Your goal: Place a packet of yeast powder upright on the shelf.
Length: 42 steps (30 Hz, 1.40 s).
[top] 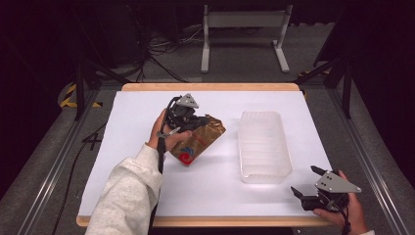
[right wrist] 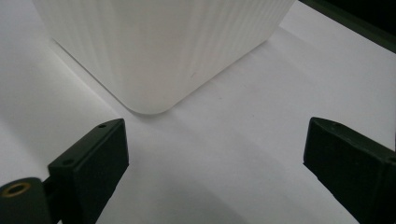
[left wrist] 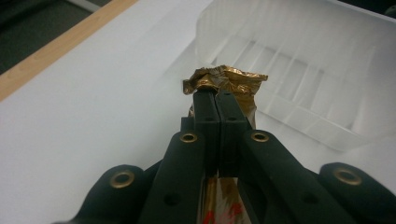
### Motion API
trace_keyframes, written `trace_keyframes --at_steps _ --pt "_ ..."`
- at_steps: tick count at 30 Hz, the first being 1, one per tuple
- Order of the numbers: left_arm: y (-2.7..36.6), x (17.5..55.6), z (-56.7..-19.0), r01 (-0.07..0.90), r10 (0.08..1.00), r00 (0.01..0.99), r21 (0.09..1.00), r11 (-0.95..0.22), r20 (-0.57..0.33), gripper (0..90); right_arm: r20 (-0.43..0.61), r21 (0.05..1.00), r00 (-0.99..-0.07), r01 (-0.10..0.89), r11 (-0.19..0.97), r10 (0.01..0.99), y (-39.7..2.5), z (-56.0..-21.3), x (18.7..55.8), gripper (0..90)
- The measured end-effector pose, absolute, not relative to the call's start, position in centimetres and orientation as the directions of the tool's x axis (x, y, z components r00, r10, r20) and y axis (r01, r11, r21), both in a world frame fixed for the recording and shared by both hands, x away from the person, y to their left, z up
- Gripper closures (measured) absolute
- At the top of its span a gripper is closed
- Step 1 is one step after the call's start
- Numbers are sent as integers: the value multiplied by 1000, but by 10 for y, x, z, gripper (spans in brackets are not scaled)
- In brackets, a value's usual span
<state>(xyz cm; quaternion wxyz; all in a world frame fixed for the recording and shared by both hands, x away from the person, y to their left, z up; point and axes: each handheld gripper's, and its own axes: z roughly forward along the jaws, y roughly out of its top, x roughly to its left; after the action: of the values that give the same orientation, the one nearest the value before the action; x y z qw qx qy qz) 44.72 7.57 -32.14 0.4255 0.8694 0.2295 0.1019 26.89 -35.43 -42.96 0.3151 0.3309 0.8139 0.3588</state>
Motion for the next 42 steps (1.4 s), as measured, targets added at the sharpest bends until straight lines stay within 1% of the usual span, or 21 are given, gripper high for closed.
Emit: trace_keyframes --at_steps 3,7,10,12,20,24,25,26,31,33,36,39,41,42 --pt "81 438 -315 289 480 877 800 -525 -2 892 -277 793 -583 310 524 764 -354 -429 269 74" --pt "87 433 -313 280 481 877 817 -503 -4 893 -278 794 -584 306 524 763 -353 -429 269 73" --pt "88 431 -314 272 498 867 834 -480 4 896 -276 795 -584 308 523 764 -353 -429 269 74" --pt "89 428 -312 263 500 866 867 -424 -18 897 -276 795 -583 308 522 764 -353 -429 269 73" --pt "76 425 -305 239 485 873 913 -331 -53 897 -274 797 -584 307 520 764 -353 -429 269 74" --pt "57 420 -300 224 464 882 937 -267 -79 899 -273 798 -582 308 519 766 -353 -429 270 74" --pt "48 418 -298 212 456 887 943 -256 -76 899 -275 798 -582 306 519 765 -353 -429 270 73" --pt "48 418 -298 212 456 887 943 -256 -76 899 -275 798 -582 306 519 765 -353 -429 270 73" --pt "17 416 -295 213 397 910 955 -206 -118 899 -274 798 -584 305 519 764 -354 -429 269 73" --pt "6 416 -295 218 372 919 956 -197 -133 899 -272 798 -581 309 517 767 -355 -429 269 74" --pt "-12 415 -295 211 354 926 958 -196 -132 899 -274 798 -582 307 519 766 -355 -430 269 74" --pt "-22 412 -293 214 333 931 961 -174 -148 899 -272 799 -582 308 517 767 -355 -429 269 74" --pt "-29 409 -289 196 336 933 967 -163 -132 899 -271 800 -581 308 516 768 -356 -429 269 73" --pt "-31 409 -288 199 323 936 968 -155 -141 899 -270 800 -580 309 514 768 -356 -429 269 73"
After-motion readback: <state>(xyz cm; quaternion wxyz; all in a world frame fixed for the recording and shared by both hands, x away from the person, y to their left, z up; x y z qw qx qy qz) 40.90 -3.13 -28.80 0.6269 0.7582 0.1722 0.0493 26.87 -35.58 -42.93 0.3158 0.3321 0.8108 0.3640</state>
